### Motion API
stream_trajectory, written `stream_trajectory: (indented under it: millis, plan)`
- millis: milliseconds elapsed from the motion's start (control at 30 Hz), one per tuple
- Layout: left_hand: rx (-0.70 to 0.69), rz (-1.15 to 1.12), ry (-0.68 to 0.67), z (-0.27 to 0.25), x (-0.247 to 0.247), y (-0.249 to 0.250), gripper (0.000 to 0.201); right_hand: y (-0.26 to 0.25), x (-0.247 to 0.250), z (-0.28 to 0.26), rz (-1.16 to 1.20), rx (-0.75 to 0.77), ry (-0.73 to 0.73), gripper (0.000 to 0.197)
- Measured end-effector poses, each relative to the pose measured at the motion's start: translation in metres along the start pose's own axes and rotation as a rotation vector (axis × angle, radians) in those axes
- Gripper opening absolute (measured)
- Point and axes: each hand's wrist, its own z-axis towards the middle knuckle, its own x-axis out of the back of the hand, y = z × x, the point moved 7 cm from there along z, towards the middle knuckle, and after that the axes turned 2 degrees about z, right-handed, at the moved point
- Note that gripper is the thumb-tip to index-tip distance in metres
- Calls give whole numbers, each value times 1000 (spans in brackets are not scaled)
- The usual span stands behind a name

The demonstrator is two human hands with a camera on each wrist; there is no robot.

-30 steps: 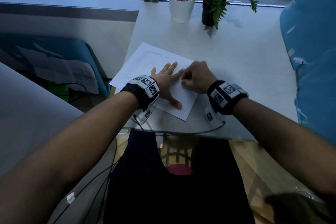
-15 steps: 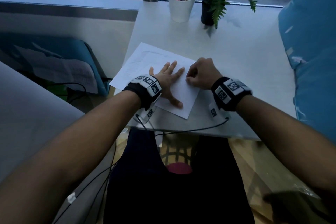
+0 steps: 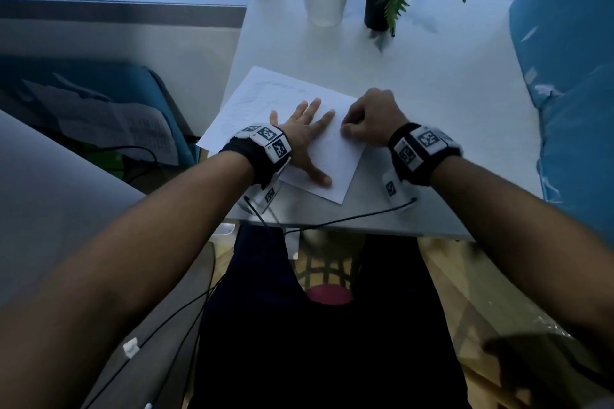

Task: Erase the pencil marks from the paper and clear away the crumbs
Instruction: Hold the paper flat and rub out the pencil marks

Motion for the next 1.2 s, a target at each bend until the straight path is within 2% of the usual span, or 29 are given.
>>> stream_trajectory:
  millis: [67,167,267,333,400,467,600,633,733,767,867,900,1000,1033,1133,1167,1200]
  plan:
    - [-2,-4,1,0,0,0,152,-12,-10,-8,-16,29,-26,11]
    - [-7,-10,1,2,0,-1,152,-34,-31,-24,-32,129,-187,6]
    - [0,3,7,1,0,0,151,-6,-2,7,-46,-11,-50,11]
    - [0,0,12,1,-2,1,151,-10,-4,4,-43,-16,-16,11]
    - [-9,6,21,2,-1,2,152,-34,-32,-16,-60,69,-140,9]
    - [-11,10,28,2,0,1,153,-40,-38,-23,-55,106,-226,9]
    - [-11,8,24,0,-1,1,151,-14,-2,8,-66,-21,-31,14]
    - [-11,-1,31,0,-2,1,150,-20,-11,5,-63,-11,-45,15]
    - [-6,6,41,1,-2,1,147,-47,-47,-18,-80,99,-207,20]
    - [-9,3,40,1,-1,0,147,-44,-41,-14,-80,86,-192,20]
    - [-24,-6,43,-1,0,2,149,-15,-10,9,-26,-66,-11,15]
    - [-21,-1,44,-1,-1,2,149,-17,-11,7,-14,-65,-2,14]
    - [0,20,43,1,-2,0,149,-49,-43,-13,-80,78,-194,16]
    - [-3,20,44,1,-2,0,149,-47,-41,-11,-75,71,-199,16]
    - [-36,-7,70,0,-1,1,147,-17,-11,10,-15,-73,-34,15]
    - [-36,-6,73,0,-3,0,147,-15,-13,9,-4,-79,-14,15]
    - [-30,0,71,1,-3,0,148,-23,-22,3,-11,-54,-57,15]
